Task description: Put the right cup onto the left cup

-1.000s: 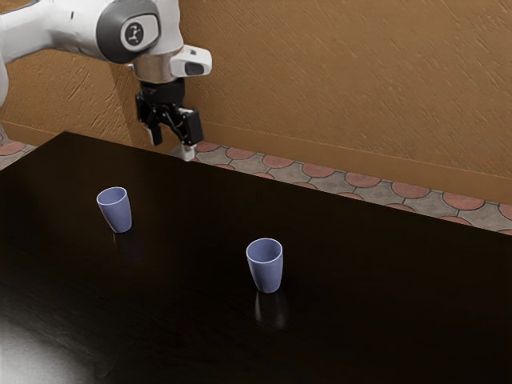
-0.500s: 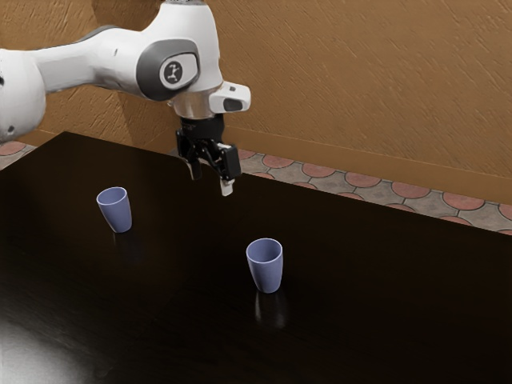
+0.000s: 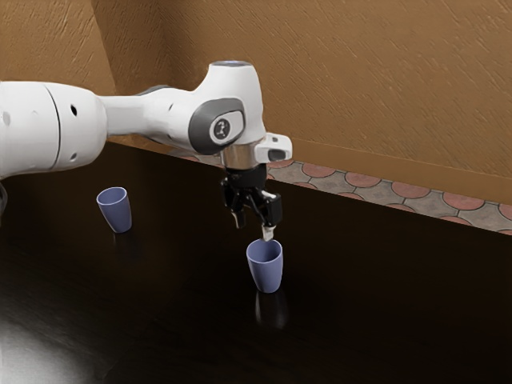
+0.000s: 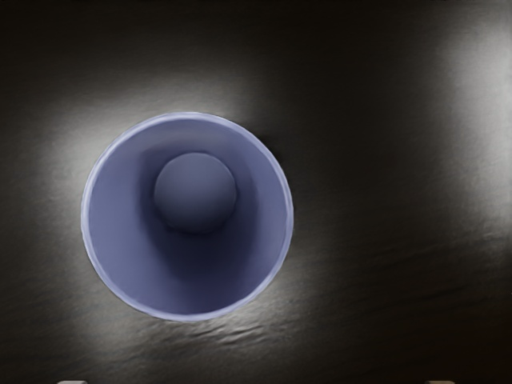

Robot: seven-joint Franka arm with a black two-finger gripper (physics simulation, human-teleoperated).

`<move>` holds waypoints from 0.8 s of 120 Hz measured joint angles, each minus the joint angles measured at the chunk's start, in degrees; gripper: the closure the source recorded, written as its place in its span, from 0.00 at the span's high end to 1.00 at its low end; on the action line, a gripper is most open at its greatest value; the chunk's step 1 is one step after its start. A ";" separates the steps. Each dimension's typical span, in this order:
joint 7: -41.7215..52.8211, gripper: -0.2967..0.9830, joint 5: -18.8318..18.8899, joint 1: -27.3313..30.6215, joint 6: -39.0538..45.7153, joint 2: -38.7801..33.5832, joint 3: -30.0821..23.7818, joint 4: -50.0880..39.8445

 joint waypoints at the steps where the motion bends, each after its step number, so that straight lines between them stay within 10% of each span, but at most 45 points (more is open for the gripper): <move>1: -0.04 0.65 -0.10 -0.06 0.16 0.15 0.00 -0.01; 96: -1.92 0.59 -4.21 -1.96 6.35 10.55 0.85 3.98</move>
